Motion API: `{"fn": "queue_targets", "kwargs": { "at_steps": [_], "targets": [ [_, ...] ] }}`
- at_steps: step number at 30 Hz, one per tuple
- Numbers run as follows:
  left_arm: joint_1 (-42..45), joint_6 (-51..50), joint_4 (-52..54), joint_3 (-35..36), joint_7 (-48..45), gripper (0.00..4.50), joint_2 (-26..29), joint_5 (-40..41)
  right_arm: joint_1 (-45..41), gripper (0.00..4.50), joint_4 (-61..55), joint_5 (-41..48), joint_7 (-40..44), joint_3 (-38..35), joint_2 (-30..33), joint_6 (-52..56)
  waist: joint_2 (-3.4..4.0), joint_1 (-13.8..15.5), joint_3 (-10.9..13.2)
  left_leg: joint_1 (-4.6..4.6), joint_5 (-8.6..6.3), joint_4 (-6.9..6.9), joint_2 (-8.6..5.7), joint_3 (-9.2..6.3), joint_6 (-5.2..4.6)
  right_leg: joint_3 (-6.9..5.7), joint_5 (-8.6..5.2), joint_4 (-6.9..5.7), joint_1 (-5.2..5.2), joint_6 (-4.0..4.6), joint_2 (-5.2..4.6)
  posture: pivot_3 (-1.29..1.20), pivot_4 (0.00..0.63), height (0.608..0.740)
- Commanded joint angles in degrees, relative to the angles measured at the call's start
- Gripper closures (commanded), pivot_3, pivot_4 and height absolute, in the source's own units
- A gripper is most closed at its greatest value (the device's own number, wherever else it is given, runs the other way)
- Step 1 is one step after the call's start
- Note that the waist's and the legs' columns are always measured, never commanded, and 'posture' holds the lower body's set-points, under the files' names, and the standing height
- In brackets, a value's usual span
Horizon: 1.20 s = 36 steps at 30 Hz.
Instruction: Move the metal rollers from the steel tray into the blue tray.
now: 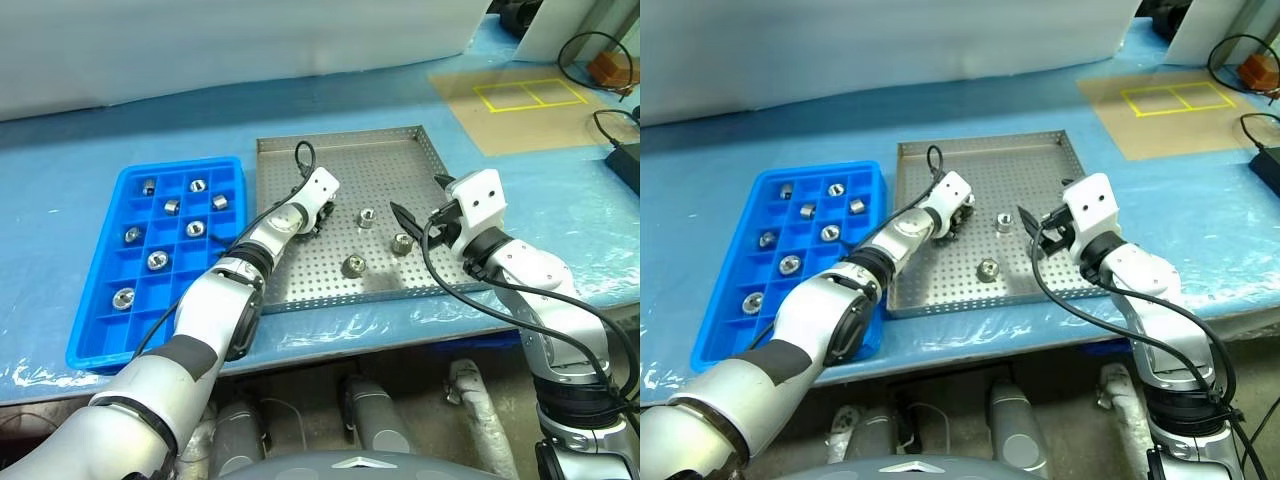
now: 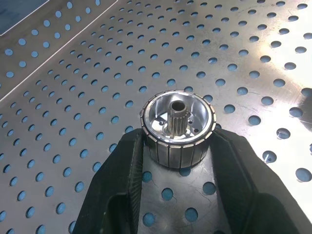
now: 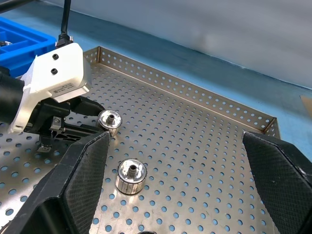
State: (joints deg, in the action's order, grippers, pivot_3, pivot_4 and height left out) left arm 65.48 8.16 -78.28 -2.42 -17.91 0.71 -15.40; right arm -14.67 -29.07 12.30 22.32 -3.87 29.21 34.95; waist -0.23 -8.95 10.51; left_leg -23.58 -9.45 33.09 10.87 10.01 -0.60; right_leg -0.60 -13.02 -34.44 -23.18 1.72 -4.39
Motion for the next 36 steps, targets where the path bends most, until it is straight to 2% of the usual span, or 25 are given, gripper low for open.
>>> {"fn": "queue_targets", "kwargs": {
  "at_steps": [1,7,14,22,29,36],
  "targets": [
    [0.9,2.8,0.8,1.6,-1.6,2.78,1.6,1.6,-1.0,0.0,-0.9,0.0,0.0,-1.1,0.1,-1.5,0.0,-0.1,0.0,-0.02,0.01,0.0,0.0,0.0,-0.01,-0.01,0.0,0.0,-0.02,0.0,0.01,-0.61,0.15,0.74],
    [1.8,6.9,1.8,2.9,-4.9,2.78,4.0,3.5,-2.2,0.0,1.0,-0.2,0.6,-0.3,0.0,-2.6,0.0,0.0,0.0,-0.22,0.07,-0.03,0.01,-0.01,-0.21,-0.06,-0.01,0.02,-0.2,-0.01,0.03,-0.58,0.15,0.74],
    [2.4,13.5,4.3,3.9,-13.8,2.78,6.5,6.5,-4.4,0.0,3.9,-0.6,1.8,0.9,-0.3,-4.5,0.0,0.4,0.0,-0.23,0.06,-0.02,0.04,0.0,-0.24,-0.06,-0.01,0.01,-0.2,-0.01,-0.02,-0.55,0.15,0.74],
    [-3.6,19.0,13.2,4.0,-35.2,2.78,11.2,13.2,-6.8,0.0,7.1,-0.6,3.6,2.1,-1.0,-6.6,0.0,0.7,0.0,-0.14,0.07,-0.04,0.07,0.01,-0.24,-0.03,-0.01,-0.17,-0.2,-0.01,-0.03,-0.48,0.15,0.74],
    [-9.9,13.9,28.4,3.9,-42.0,2.78,16.2,17.8,-13.4,0.0,12.5,0.6,8.9,3.9,-1.1,-9.0,0.04,2.4,0.0,-0.04,0.11,-0.02,0.13,0.03,-0.16,0.01,-0.01,-0.31,-0.2,0.0,-0.01,-0.36,0.15,0.74],
    [-21.4,1.1,54.9,5.7,-39.3,2.78,24.2,22.0,-24.5,0.0,21.2,5.1,25.8,10.2,-1.7,-11.5,0.09,5.8,0.1,0.07,0.17,-0.12,0.37,0.07,-0.07,-0.01,-0.01,-0.41,-0.21,0.02,0.08,-0.12,0.15,0.74]
  ]
}}
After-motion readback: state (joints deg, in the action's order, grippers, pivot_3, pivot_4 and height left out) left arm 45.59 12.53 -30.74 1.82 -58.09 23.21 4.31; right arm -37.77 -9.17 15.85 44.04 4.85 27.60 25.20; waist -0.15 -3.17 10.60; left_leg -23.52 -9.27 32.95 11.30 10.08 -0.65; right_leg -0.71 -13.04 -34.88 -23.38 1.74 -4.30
